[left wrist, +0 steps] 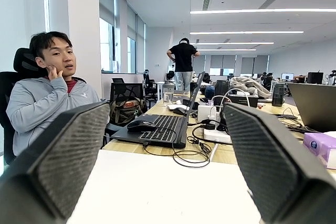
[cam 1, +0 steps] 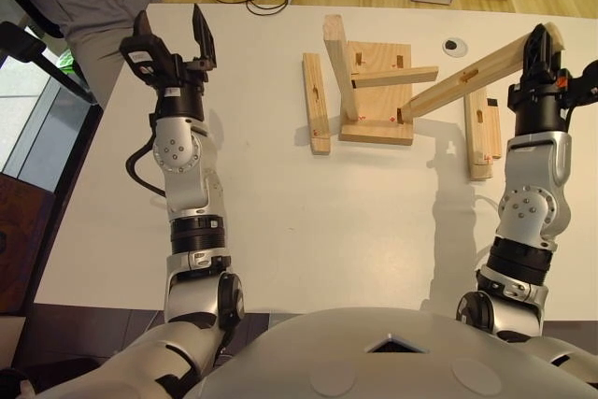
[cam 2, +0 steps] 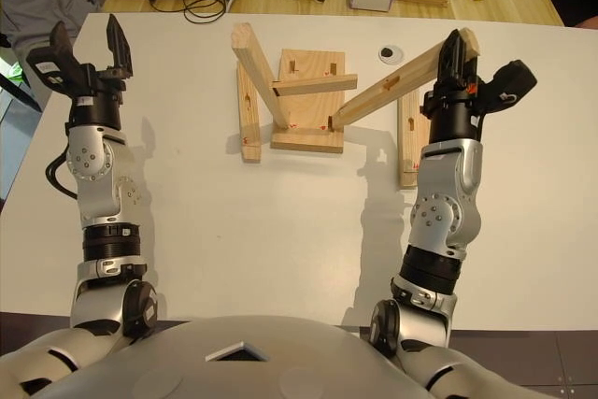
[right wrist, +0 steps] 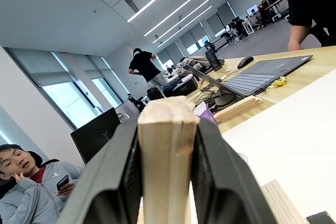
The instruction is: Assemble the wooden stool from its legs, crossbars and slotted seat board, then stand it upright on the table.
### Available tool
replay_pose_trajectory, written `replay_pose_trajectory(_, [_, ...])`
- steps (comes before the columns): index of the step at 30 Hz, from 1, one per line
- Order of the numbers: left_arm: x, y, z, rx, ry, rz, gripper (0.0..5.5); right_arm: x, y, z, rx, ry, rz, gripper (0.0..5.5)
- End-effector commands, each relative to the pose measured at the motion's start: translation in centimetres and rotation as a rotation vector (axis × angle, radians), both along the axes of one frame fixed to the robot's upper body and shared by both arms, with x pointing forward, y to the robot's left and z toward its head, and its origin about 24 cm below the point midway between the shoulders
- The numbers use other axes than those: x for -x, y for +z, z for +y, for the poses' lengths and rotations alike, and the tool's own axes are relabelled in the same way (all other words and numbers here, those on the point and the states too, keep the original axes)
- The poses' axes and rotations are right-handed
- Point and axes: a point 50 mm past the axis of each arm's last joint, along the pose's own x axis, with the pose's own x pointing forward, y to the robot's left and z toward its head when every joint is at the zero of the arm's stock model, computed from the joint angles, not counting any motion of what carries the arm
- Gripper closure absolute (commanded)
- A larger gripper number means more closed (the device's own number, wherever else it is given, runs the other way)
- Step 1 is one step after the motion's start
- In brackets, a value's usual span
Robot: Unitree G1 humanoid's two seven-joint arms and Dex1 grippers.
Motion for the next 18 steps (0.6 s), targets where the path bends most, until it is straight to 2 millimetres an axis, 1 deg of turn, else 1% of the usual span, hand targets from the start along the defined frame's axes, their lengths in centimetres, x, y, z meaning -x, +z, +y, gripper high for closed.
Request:
replay_pose_trajectory(1, [0.2,-0.3,-0.1,0.005,0.005,0.008,1.52,0.4,-1.1,0.5,0.034,0.064,0.058,4.47])
replay_pose_trajectory(8, [0.2,-0.4,0.0,0.009,0.014,0.005,1.52,0.4,-1.0,0.2,0.011,0.090,0.062,4.47])
replay_pose_trajectory(15, [0.0,-0.3,0.1,0.012,0.016,0.001,1.52,0.7,-0.4,1.3,0.054,0.180,0.017,4.47])
replay_pose_trajectory(18, [-0.1,-0.3,0.1,0.016,0.018,0.000,1.52,0.6,0.1,1.4,0.043,0.182,-0.011,4.47])
